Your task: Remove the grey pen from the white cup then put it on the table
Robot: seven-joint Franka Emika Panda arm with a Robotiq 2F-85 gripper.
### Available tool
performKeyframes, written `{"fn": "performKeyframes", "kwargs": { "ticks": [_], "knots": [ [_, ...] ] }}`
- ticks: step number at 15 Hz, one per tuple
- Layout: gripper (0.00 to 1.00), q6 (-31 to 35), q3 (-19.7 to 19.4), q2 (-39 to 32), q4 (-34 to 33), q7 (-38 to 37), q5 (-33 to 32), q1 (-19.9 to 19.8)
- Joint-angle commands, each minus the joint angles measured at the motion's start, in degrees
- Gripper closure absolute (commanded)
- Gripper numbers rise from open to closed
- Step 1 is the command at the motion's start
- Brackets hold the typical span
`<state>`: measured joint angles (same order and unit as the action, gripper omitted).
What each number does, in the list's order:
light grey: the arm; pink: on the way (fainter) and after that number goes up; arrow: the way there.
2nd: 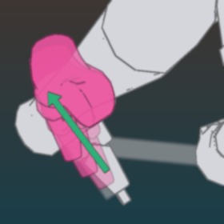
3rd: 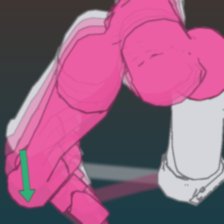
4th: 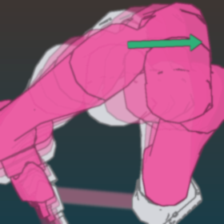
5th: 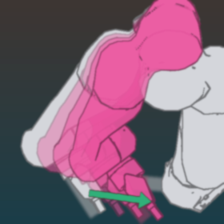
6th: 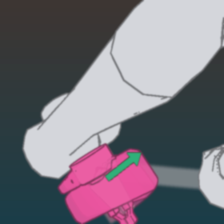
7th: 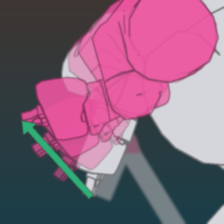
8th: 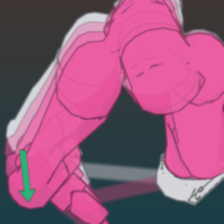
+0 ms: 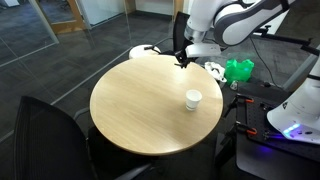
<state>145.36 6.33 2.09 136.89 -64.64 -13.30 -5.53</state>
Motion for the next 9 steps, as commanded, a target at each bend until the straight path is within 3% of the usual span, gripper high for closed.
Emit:
{"fn": "performKeyframes", "kwargs": {
  "ticks": [1,9],
  "knots": [
    [0.96,1.40,-3.54,-3.55,-2.51,-3.19,-0.79,0.65],
    [0.96,0.14,-10.54,-16.83,-14.00,-10.99,-2.84,3.63]
  ]
}}
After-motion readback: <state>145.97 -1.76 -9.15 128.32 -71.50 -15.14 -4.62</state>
